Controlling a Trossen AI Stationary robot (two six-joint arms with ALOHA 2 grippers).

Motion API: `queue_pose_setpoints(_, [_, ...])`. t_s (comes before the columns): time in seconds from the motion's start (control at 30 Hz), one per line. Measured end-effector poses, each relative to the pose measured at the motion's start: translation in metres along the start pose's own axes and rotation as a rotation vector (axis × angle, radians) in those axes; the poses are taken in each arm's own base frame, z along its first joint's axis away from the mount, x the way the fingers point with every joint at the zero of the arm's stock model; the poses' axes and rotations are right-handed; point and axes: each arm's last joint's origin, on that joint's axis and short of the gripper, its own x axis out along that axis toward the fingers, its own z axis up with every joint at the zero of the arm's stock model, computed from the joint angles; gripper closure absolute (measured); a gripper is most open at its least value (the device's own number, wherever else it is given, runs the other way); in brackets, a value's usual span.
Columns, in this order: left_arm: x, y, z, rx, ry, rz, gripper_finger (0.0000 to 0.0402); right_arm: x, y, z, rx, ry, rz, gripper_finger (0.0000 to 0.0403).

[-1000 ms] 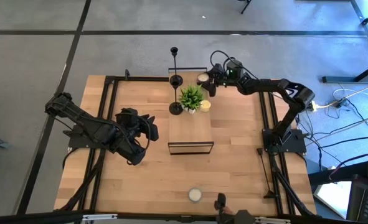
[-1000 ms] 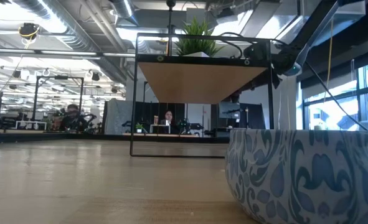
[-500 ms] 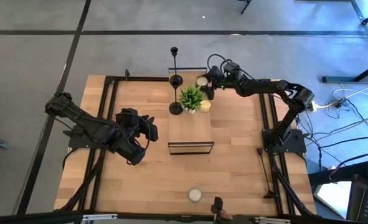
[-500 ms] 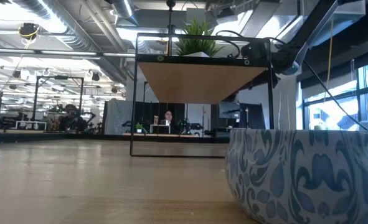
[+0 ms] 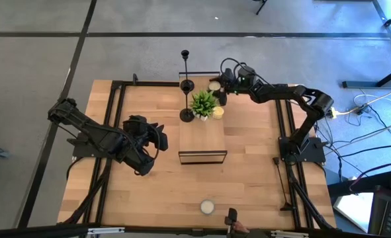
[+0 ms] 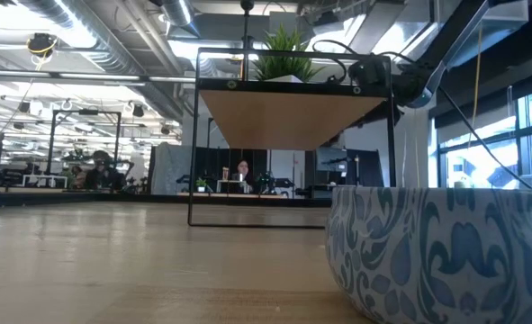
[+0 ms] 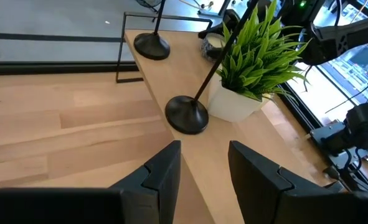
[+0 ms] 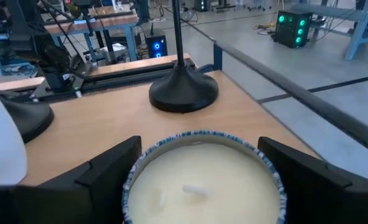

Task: Pick & Place candle stick holders
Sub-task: Put the top blue scented candle on the shelf

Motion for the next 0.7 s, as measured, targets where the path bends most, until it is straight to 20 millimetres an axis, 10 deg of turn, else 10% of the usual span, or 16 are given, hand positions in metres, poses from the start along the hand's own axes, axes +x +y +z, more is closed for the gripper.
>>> queue_pose_setpoints(0.7, [-0.003,0.0,-0.001,-0.006,-0.008,-0.013,0.0272,-0.049,0.002,0.064,-0.013,-0.187,-0.125,0.008])
